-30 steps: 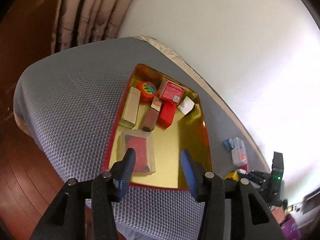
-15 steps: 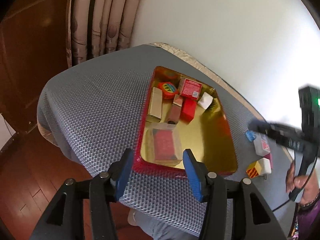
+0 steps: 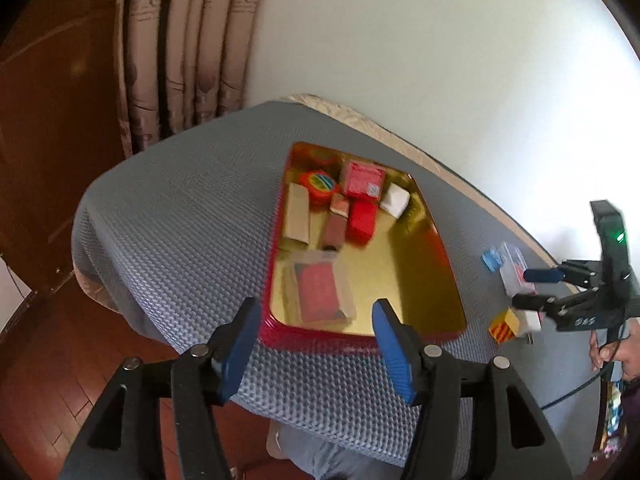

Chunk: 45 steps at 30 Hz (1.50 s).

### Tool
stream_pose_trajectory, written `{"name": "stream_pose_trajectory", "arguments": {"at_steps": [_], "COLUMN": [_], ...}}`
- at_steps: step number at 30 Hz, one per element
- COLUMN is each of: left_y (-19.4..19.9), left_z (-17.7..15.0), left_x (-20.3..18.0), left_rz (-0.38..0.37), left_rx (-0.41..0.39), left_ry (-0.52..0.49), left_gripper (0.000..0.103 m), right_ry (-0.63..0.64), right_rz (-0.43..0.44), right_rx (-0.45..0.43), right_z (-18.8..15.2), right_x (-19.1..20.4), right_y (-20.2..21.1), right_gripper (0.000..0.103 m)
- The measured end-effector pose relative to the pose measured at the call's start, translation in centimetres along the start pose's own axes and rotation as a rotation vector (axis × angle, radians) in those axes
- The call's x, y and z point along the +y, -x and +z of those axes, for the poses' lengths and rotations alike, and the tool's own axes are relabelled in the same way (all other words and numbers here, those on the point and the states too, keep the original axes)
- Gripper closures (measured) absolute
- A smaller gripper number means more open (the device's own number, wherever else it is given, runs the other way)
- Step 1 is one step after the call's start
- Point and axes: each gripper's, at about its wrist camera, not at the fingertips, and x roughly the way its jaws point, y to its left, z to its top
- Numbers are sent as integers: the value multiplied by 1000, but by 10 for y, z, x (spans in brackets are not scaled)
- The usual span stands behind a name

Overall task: Organize rigid objects
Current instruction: 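Carry the yellow cube into the tin and open the right gripper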

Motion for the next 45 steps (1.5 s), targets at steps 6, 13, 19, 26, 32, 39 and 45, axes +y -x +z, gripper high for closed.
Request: {"name": "stream_pose_trajectory", "arguments": {"at_steps": [6,13,19,26,32,39,45], "left_y": [-11,-22,-25,-16,-24,-21,-4], "left_z": [-4,-9,-12,-9,-8,-7,-11], "left_x": [-11,-13,-12,-13,-12,-12,-22], "left_rz": [12,19,5,6,17,-57,-99], "left_rx": [39,86,102,67,107,81,-62], "left_ry": [-41,-56,-37,-45,-56,-31,-111], "left_gripper": [44,44,44,44,44,33,32], "right_ry": [1,-23,-54,-33,-24,-32,-51], "right_rz": [30,-18,60,121,115,79,60], "right_rx": [39,106,-45,-153,-131,-131,-174], "right_z": [-13,-24,18,113,138,138,149], "right_x": [0,0,16,50,66,56,50], "right_y": [-19,-44,-8,-16,-57,-79,-79], "right_gripper": [60,75,75,75,75,73,61]}}
